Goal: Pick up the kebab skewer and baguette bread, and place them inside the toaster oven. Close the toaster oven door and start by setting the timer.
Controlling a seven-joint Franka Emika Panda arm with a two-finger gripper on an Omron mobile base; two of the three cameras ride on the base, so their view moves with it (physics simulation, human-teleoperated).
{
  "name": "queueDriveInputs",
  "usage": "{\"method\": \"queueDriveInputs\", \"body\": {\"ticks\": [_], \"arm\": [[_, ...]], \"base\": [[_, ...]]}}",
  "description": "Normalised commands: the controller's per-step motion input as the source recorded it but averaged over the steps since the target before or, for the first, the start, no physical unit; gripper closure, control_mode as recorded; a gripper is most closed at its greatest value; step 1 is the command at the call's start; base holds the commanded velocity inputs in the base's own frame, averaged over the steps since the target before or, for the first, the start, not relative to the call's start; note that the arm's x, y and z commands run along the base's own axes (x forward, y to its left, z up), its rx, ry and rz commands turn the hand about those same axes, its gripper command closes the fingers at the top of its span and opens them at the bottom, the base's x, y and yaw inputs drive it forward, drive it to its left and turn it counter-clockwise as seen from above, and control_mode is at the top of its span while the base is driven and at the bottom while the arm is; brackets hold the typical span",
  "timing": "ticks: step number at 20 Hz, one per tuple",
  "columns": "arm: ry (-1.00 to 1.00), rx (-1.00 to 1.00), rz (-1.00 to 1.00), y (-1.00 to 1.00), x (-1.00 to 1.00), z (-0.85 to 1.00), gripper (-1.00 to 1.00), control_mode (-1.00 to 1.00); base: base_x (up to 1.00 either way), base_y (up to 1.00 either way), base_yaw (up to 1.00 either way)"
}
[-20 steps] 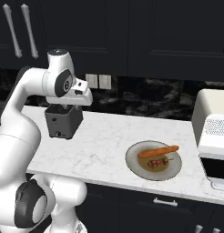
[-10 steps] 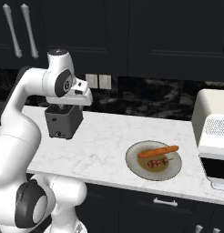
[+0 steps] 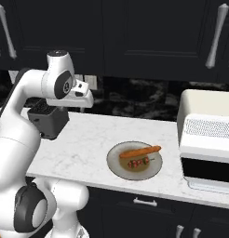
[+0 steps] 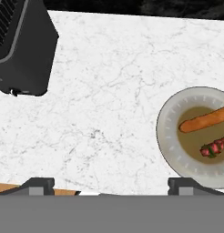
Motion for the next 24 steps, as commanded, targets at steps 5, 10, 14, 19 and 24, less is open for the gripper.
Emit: {"method": "queueDriveInputs", "body": {"ticks": [5, 10, 14, 19, 24], "arm": [[0.00, 0.00, 0.00, 0.00, 0.00, 0.00, -1.00, 1.00], [0.00, 0.00, 0.00, 0.00, 0.00, 0.00, -1.00, 1.00], [0.00, 0.00, 0.00, 0.00, 0.00, 0.00, -1.00, 1.00], [0.00, 0.00, 0.00, 0.00, 0.00, 0.00, -1.00, 1.00], [0.00, 0.00, 0.00, 0.00, 0.00, 0.00, -1.00, 1.00]], "base": [[0.00, -0.71, 0.00], [0.09, -0.35, 0.00], [0.19, -0.37, 0.00], [0.20, -0.43, 0.00], [0.17, -0.45, 0.00]]}}
